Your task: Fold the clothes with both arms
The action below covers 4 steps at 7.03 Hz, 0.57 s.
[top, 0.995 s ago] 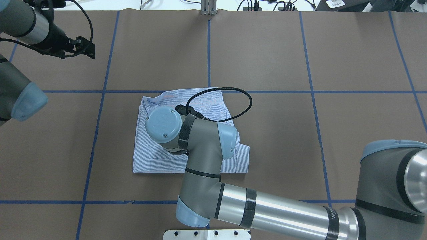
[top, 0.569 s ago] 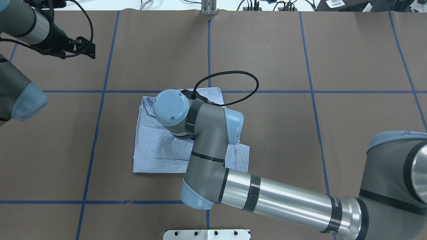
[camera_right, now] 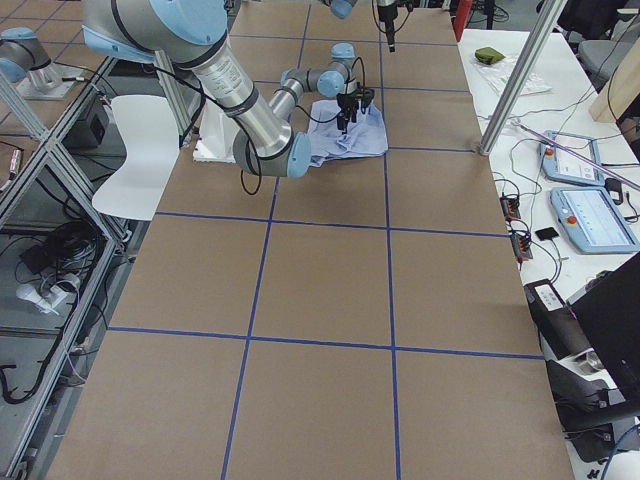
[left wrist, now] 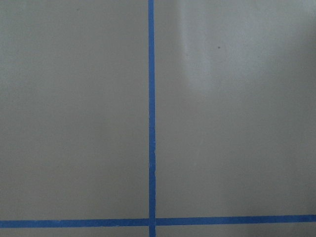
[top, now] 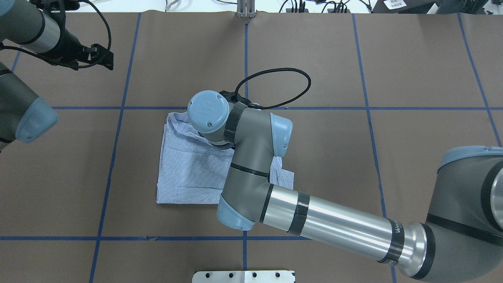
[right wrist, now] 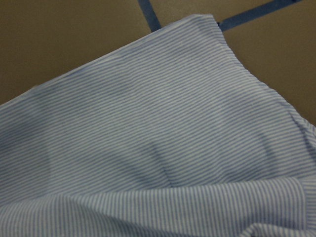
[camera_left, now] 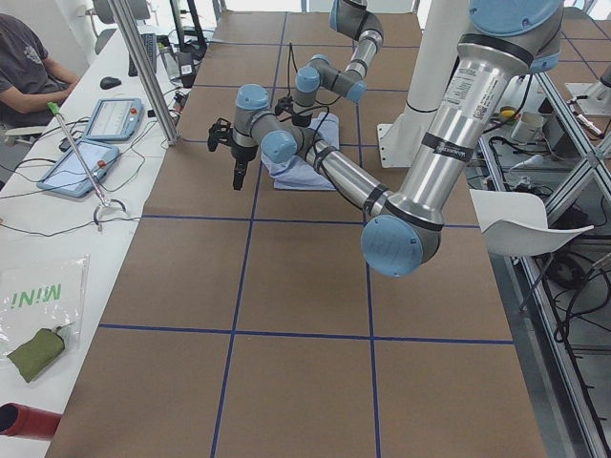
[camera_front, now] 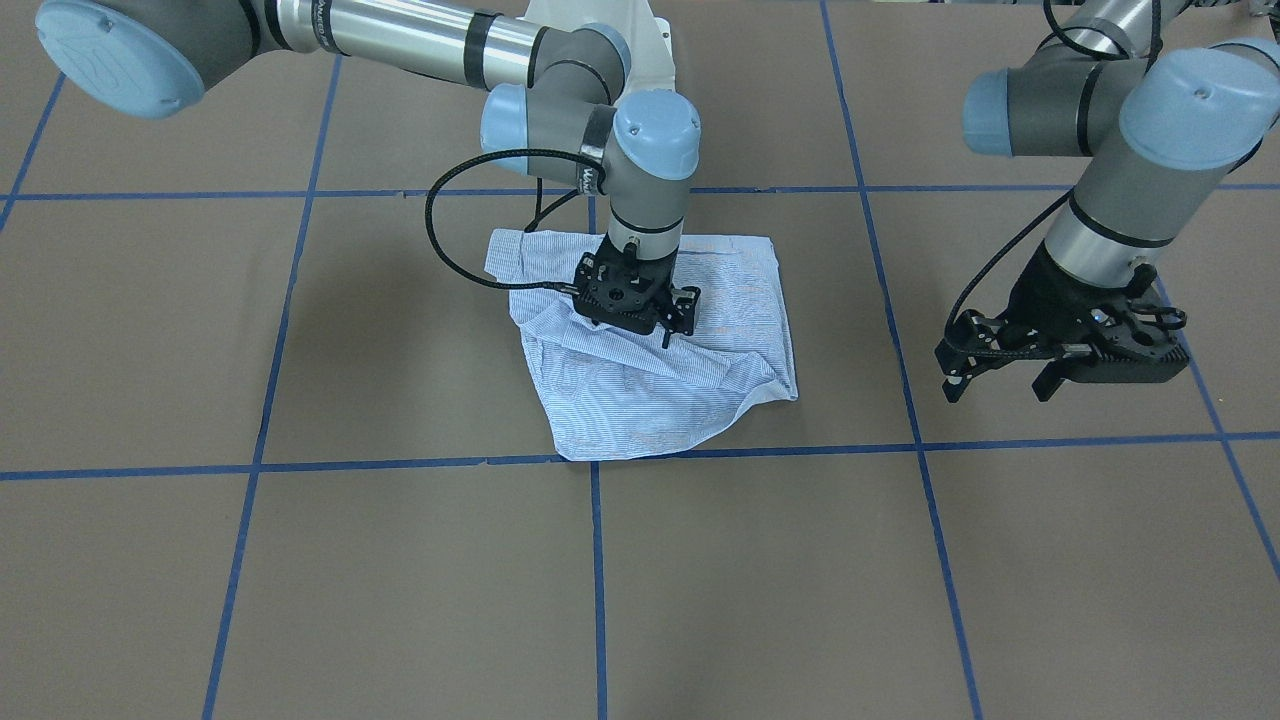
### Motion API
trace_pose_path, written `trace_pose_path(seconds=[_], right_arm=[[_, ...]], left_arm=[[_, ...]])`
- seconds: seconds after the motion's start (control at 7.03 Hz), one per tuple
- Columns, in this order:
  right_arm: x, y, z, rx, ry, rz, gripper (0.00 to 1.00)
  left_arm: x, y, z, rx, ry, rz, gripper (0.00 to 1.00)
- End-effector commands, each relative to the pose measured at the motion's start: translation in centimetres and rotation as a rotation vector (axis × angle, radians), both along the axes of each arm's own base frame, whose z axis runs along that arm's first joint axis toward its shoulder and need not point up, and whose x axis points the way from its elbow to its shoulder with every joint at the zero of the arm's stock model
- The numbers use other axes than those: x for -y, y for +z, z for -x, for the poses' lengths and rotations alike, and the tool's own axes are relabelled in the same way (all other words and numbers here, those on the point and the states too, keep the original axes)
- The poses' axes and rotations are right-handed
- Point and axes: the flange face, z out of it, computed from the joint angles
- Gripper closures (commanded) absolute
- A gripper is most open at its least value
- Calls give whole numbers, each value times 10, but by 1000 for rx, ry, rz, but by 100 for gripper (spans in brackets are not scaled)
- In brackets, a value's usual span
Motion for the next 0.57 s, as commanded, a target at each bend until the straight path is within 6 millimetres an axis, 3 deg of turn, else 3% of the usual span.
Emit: trace_pose_path(seconds=[0.0, 0.14, 0.28, 0.43], right_arm=[[0, -1, -1, 3, 5, 3, 9], [-1, 1, -1, 1, 4, 4, 11], [-1, -1, -1, 3, 5, 5, 27], [-1, 0, -1, 5, 10, 11, 54]], left_arm=[[0, 0, -1, 0, 1, -2, 0], [0, -2, 1, -3, -2, -3, 0], [0, -2, 0, -1, 1, -3, 0], [0, -1, 0, -1, 1, -3, 0]])
